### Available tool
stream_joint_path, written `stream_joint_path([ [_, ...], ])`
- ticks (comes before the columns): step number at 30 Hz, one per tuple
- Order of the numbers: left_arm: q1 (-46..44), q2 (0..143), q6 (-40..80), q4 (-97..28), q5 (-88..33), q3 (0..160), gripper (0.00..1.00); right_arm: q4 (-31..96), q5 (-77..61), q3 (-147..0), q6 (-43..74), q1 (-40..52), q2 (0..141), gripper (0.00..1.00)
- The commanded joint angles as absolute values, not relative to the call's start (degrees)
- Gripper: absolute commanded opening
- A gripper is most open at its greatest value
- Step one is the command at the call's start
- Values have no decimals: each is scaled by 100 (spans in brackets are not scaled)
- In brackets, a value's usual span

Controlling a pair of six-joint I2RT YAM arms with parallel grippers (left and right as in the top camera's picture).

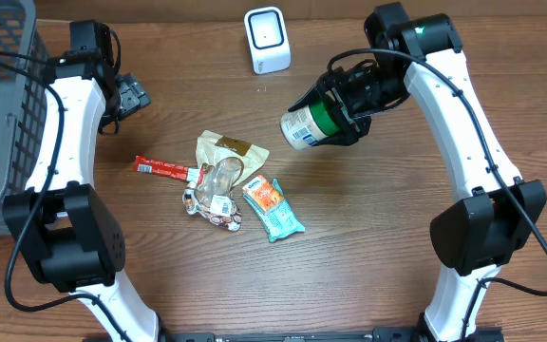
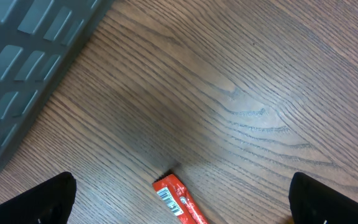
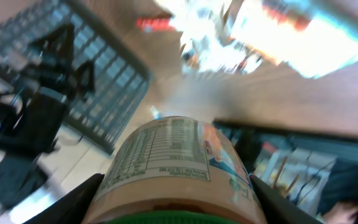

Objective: Scan the item barcode
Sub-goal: 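Lift the bottle and tilt it toward the scanner with right gripper, then carry the bottle to the white scanner with the right gripper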

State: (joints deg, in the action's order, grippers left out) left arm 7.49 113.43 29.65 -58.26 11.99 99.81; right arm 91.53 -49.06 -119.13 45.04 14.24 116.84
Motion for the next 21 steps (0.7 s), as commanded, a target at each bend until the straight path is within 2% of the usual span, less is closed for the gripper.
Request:
stream_joint_path([
  [1,711,11312,3002,-5822,1175,10108,100,9026,-3979,-11998,4541,1404,11509,4],
  [12,709,11312,3002,-5822,1175,10108,100,8746,-923,-11998,4456,1411,11509,4],
  [21,711,11312,3000,-5822,1177,10108,100,8464,-746,-11998,4456,1402,11509,4],
])
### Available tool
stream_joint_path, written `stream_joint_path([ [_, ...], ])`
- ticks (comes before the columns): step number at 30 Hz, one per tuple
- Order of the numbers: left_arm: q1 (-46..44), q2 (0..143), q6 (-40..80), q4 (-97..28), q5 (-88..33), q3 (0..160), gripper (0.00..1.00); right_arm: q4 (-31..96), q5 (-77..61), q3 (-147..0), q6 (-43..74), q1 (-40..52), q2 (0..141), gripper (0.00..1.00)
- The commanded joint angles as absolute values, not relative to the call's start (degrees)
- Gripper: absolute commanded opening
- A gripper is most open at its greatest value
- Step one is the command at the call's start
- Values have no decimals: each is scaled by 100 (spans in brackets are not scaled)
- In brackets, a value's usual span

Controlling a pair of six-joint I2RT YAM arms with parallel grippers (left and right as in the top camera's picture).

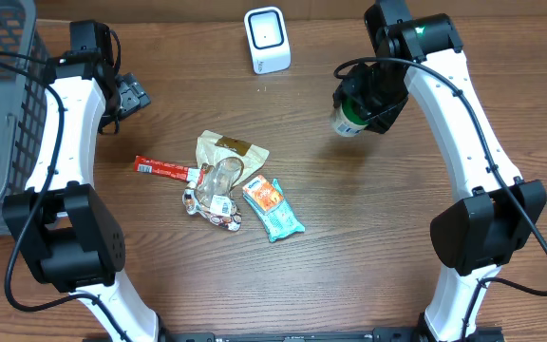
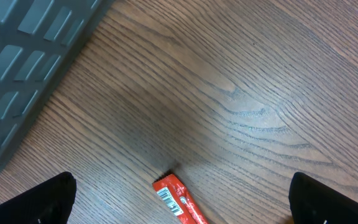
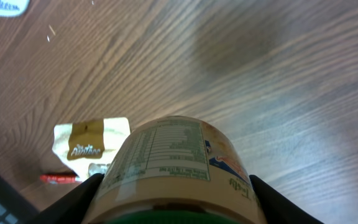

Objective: Scan the item barcode
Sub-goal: 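Carry the bottle to the white scanner with the right gripper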

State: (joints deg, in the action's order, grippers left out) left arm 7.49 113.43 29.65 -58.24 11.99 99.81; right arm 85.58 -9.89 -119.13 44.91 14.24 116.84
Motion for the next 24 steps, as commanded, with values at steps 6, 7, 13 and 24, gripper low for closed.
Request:
stream_joint_path([
  [6,711,11312,3002,-5822,1177,10108,100,8381,191,-11998,3586,1402,11509,4],
  [7,711,11312,3002,-5822,1175,10108,100,8381,353,-11998,3253,1402,11509,4],
  [13,711,11312,3002,-5822,1175,10108,100,8374,-89,-11998,1772,1402,11509,4],
  [24,711,11312,3002,-5822,1177,10108,100,8248,-843,-11998,1135,1406,11509,4],
])
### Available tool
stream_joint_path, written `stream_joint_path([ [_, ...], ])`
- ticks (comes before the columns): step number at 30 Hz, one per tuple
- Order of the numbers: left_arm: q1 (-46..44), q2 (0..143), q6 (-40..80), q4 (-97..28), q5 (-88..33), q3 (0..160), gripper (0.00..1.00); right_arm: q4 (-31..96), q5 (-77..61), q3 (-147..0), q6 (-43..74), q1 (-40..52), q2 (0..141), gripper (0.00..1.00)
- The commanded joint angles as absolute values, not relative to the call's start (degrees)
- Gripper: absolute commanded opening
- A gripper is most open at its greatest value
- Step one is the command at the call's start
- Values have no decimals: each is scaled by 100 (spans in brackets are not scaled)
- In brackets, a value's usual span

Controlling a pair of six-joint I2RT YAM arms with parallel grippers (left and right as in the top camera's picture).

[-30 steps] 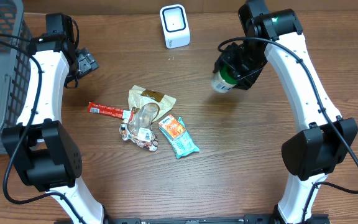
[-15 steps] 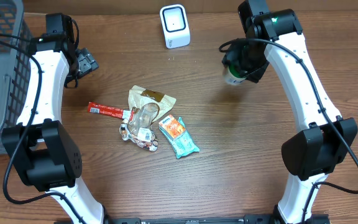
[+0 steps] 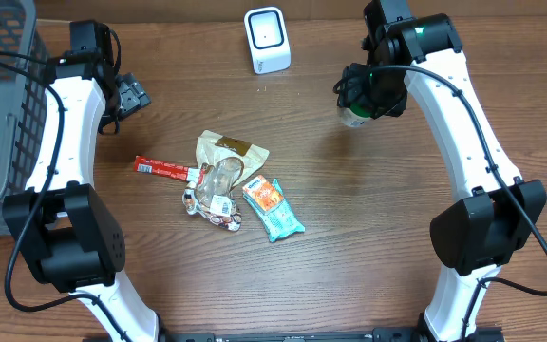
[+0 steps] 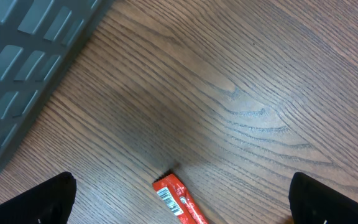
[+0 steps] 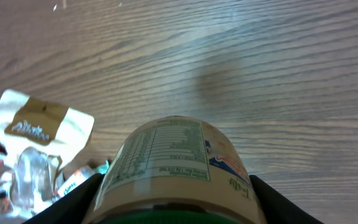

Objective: Scan the item barcode
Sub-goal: 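Carry the bottle to the white scanner with the right gripper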

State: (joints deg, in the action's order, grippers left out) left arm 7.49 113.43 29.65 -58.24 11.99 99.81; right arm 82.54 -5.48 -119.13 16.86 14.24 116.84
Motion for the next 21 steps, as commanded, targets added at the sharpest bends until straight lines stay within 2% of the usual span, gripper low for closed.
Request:
stream_joint_path([
  [1,711,11312,3002,-5822,1175,10108,100,8252,-873,-11998,1059,1406,11509,4],
  [4,711,11312,3002,-5819,1177,10108,100,8204,-869,-11998,1009,1406,11509,7],
  [10,711,11312,3000,-5819,1175,10108,100,8167,-875,-12090,755,1406,11509,4],
  [21,711,11312,3002,-5819,1175,10108,100,8621,-875,-13657,655,1474,11507,4],
])
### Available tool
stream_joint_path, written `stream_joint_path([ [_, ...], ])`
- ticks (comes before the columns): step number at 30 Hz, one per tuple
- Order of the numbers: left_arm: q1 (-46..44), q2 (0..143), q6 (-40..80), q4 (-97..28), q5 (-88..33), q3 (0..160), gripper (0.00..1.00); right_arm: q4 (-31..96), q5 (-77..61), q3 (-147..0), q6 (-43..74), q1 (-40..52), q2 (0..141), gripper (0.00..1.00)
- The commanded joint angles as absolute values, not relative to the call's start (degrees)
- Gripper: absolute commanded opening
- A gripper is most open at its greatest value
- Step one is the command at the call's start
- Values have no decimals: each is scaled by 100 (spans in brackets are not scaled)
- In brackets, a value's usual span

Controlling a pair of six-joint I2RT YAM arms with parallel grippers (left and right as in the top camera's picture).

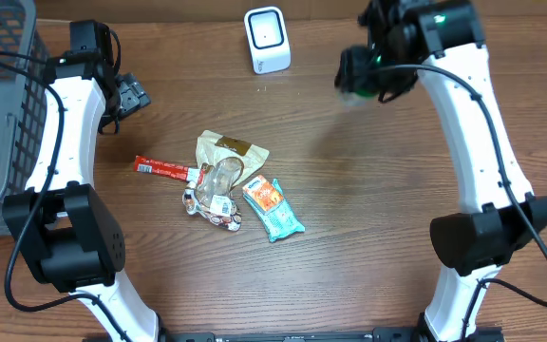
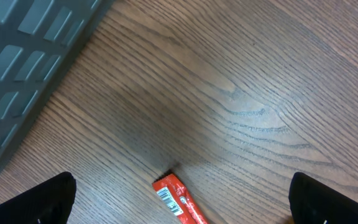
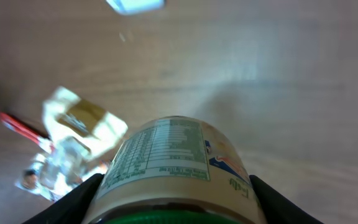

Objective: Scan the item barcode
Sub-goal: 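Carry the bottle to the white scanner with the right gripper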

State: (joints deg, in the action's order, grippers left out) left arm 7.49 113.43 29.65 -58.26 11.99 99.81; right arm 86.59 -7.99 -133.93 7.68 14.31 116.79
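My right gripper [image 3: 173, 208] is shut on a cream jar [image 3: 176, 162] with a green lid and a printed label. In the overhead view the jar [image 1: 354, 79] is blurred, held high to the right of the white barcode scanner [image 1: 266, 39]. The scanner's lower edge [image 3: 135, 5] shows at the top of the right wrist view. My left gripper [image 2: 179, 199] stands open over bare wood near the basket, with the end of a red snack stick [image 2: 178, 200] between its fingertips' line of sight.
A grey basket stands at the left edge. In the middle lie a red stick [image 1: 164, 169], a cream and brown pouch [image 1: 228, 150], a clear wrapper pile [image 1: 215, 195] and a teal and orange bar [image 1: 273, 209].
My right gripper has risen and moved toward the back with the jar, nearer the scanner. The table looks farther away in its wrist view. The left arm has not moved.
The right gripper held the jar tilted on its side right of the pile. Then the jar was turned end-on over the table, farther back. It moved a little more toward the back, and now hangs higher beside the scanner. The left arm stayed still throughout.
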Motion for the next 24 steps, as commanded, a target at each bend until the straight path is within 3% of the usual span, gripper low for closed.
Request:
stream_joint_path([
  [1,711,11312,3002,-5819,1175,10108,100,8600,-913,-13657,523,1505,11507,4],
  [8,711,11312,3002,-5819,1175,10108,100,8311,-928,-13651,95,1741,11520,4],
  [24,711,11312,3000,-5822,1175,10108,100,5588,-910,-13607,78,2091,12027,4],
])
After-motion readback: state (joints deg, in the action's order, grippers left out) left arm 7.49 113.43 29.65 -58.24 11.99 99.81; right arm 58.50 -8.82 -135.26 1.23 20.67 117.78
